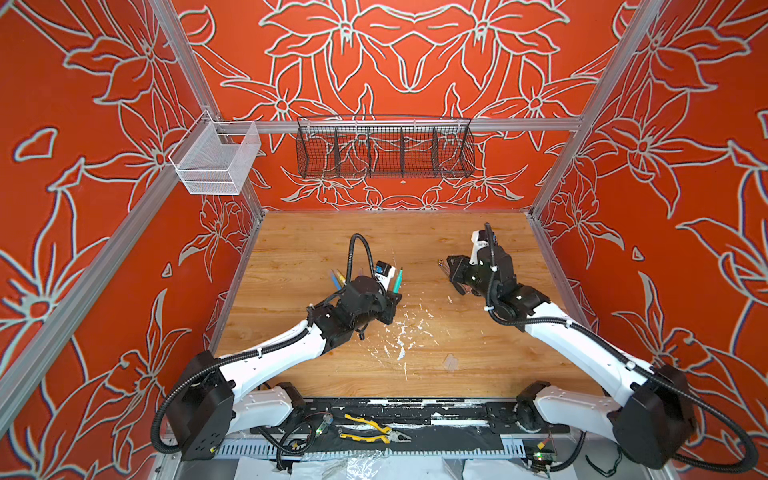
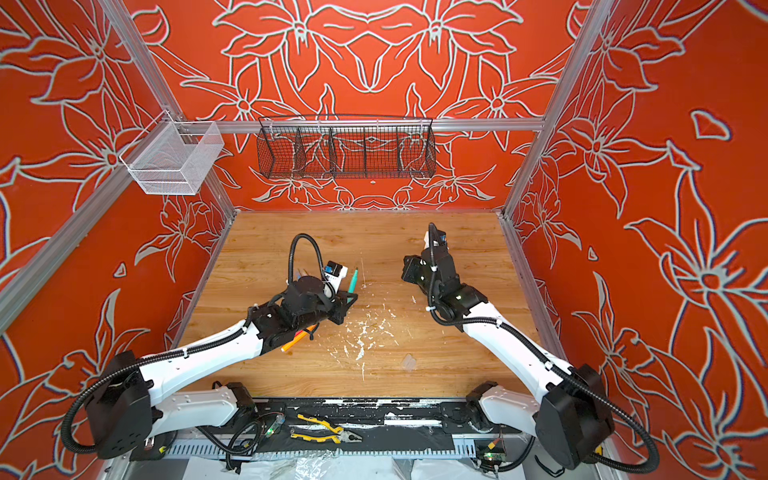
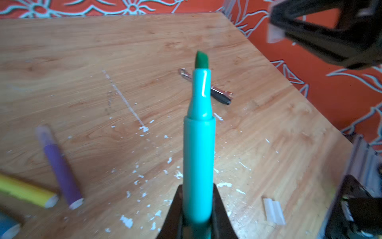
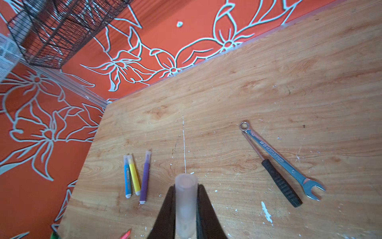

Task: Insert the pens into the pen caps
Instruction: 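Lift the translucent cap with the right gripper and carry it toward the green marker, then position the cap above the green marker tip held by the left gripper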

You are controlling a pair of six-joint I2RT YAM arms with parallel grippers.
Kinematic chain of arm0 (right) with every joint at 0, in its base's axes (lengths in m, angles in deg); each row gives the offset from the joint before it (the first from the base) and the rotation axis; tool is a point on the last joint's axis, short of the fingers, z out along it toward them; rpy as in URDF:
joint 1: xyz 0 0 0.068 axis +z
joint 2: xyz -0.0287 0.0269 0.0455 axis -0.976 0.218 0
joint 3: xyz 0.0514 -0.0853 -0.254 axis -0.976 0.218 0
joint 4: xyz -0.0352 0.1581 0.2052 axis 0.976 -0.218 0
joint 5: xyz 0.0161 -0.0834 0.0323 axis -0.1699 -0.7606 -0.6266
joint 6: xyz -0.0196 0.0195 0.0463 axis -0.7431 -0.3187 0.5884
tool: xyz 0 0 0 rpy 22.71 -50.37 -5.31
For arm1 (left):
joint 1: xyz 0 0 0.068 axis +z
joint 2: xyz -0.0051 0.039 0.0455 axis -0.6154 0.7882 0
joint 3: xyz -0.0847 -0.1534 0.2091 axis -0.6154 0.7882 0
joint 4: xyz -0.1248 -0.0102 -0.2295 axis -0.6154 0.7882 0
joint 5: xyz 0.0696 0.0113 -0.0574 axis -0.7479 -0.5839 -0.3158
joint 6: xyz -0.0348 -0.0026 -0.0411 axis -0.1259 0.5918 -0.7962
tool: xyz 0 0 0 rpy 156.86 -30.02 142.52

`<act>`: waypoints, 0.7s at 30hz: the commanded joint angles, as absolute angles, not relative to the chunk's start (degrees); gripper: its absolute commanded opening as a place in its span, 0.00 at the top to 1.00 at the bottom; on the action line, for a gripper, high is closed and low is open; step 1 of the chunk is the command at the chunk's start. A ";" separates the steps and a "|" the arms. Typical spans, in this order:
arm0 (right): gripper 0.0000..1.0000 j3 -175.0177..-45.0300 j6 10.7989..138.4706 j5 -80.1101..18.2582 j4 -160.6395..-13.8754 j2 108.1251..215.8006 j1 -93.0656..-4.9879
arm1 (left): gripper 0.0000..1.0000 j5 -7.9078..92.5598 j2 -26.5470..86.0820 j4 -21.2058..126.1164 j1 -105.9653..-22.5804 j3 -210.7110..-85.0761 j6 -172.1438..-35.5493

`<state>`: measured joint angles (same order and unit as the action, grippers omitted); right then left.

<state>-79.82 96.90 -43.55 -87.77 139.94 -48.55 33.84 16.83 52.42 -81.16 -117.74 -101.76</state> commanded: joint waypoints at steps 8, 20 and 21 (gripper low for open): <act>0.95 -66.19 106.38 -37.13 -62.39 136.08 -49.45 | 1.00 37.22 23.92 49.91 -87.30 -123.44 -97.32; 0.98 -60.62 110.57 -37.49 -52.91 134.45 -50.02 | 1.00 36.65 31.89 53.44 -88.52 -128.93 -99.91; 0.99 -60.71 110.68 -36.77 -52.30 134.72 -50.00 | 1.00 36.57 32.48 53.79 -88.52 -129.43 -99.94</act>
<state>-61.26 108.64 -37.54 -56.73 135.26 -49.62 36.83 31.26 52.18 -88.57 -127.49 -99.43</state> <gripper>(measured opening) 0.172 0.146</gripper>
